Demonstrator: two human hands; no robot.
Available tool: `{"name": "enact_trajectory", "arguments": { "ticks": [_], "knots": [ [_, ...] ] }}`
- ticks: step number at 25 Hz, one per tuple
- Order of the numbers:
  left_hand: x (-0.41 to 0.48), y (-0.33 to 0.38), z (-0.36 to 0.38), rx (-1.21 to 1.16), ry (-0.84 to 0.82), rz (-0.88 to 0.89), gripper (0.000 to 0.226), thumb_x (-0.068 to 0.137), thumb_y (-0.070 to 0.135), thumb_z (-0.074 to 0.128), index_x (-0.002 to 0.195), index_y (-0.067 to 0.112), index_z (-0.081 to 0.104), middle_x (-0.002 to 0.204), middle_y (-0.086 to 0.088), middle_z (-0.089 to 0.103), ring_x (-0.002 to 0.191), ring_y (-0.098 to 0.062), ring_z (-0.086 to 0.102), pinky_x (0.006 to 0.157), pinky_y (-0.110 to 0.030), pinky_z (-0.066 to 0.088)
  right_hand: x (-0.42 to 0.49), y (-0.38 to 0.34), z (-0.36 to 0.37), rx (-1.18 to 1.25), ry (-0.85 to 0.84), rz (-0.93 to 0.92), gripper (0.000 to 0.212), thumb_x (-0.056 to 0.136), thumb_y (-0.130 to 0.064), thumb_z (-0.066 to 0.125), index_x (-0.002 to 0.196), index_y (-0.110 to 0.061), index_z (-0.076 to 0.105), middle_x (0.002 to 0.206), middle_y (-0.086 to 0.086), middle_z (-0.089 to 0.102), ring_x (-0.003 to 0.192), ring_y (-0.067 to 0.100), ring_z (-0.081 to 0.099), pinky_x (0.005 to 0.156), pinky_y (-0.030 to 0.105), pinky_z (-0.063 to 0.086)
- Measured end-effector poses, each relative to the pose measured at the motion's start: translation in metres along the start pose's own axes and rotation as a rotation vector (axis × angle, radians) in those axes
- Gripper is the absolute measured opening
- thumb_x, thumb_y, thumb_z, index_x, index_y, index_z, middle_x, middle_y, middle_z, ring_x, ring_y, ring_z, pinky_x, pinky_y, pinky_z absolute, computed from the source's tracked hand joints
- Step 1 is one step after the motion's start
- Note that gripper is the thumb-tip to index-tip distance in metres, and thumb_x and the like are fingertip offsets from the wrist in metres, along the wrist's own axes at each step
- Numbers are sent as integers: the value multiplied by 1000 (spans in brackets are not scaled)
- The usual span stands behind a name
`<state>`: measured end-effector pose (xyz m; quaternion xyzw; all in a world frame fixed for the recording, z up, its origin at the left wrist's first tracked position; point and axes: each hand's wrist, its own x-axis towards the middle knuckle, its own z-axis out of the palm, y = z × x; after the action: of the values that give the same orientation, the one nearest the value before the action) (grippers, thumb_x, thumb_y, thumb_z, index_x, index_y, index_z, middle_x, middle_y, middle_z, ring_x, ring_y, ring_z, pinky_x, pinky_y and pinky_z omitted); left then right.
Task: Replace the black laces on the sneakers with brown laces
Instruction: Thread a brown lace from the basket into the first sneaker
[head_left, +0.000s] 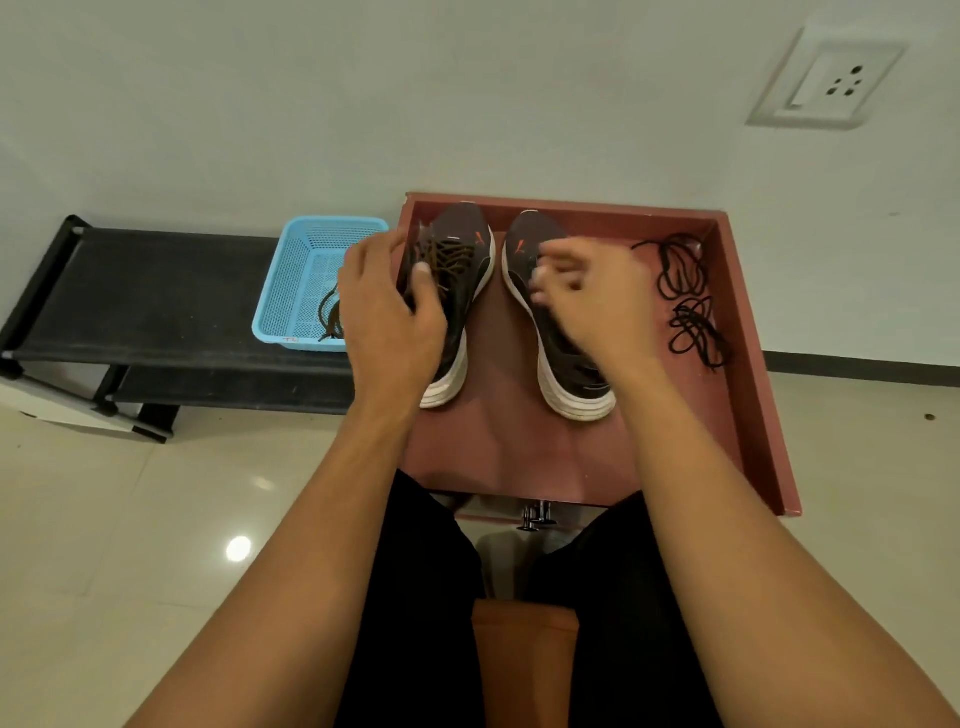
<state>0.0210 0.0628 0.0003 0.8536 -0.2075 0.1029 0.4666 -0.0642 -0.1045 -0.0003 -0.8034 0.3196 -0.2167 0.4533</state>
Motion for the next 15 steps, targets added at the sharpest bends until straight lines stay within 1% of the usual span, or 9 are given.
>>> {"name": "enact_trajectory", "arguments": {
  "ticks": [2, 3, 4, 6, 7, 9, 11, 13, 15],
  "knots": [
    [-4, 12, 11, -74, -7, 175, 29, 97, 15, 58, 125, 9, 66, 122, -4, 62, 114, -16, 59, 98, -20, 44, 4, 9, -28, 40, 168, 42, 19, 97, -13, 67, 113, -16, 78, 92, -1, 79, 70, 4, 76, 70, 23, 63],
    [-8, 21, 20, -113, -70, 216, 28, 97, 14, 59, 123, 9, 67, 120, -4, 63, 111, -15, 60, 96, -24, 48, 6, 14, -39, -32, 230, 44, 19, 97, -13, 68, 112, -17, 79, 95, -4, 78, 72, 0, 74, 71, 15, 59],
    [-13, 28, 28, -134, -154, 218, 28, 97, 14, 60, 124, 10, 67, 120, -4, 62, 109, -13, 61, 96, -27, 51, 7, 21, -46, -114, 257, 43, 20, 96, -17, 71, 113, -19, 79, 98, -8, 78, 77, -3, 72, 77, 13, 57],
    [-25, 37, 47, -100, -366, 168, 36, 97, 19, 64, 132, 13, 64, 128, -5, 60, 112, -14, 61, 101, -31, 52, 7, 30, -51, -204, 217, 70, 27, 91, -25, 77, 117, -23, 79, 106, -11, 78, 92, -2, 71, 93, 20, 57],
    [-30, 36, 55, -53, -469, 133, 43, 96, 21, 66, 139, 14, 60, 135, -7, 58, 120, -18, 60, 106, -32, 49, 7, 33, -50, -210, 160, 89, 30, 89, -27, 79, 120, -24, 79, 110, -11, 78, 98, 1, 71, 97, 23, 56],
    [-35, 35, 61, 40, -608, 81, 55, 97, 24, 67, 149, 17, 52, 149, -10, 52, 137, -25, 52, 114, -34, 41, 8, 36, -44, -208, 62, 111, 34, 89, -24, 81, 122, -26, 78, 115, -8, 77, 103, 4, 72, 98, 24, 55],
    [-33, 34, 61, 75, -650, 55, 57, 99, 23, 65, 154, 15, 49, 156, -12, 48, 147, -26, 42, 118, -32, 33, 10, 35, -40, -206, 21, 85, 32, 90, -19, 80, 121, -28, 78, 113, -7, 79, 99, 3, 73, 98, 27, 58],
    [-30, 34, 60, 86, -646, 55, 56, 102, 21, 63, 154, 10, 48, 159, -15, 46, 151, -26, 38, 121, -31, 28, 11, 35, -37, -247, 28, 64, 28, 91, -19, 78, 117, -30, 80, 108, -9, 80, 93, 3, 74, 97, 31, 60],
    [-28, 33, 59, 86, -623, 58, 51, 101, 21, 64, 150, 9, 54, 156, -15, 51, 148, -27, 44, 122, -35, 32, 9, 35, -35, -272, 37, 65, 21, 91, -24, 77, 110, -33, 82, 101, -12, 80, 86, 2, 74, 93, 34, 62]
  ]
}}
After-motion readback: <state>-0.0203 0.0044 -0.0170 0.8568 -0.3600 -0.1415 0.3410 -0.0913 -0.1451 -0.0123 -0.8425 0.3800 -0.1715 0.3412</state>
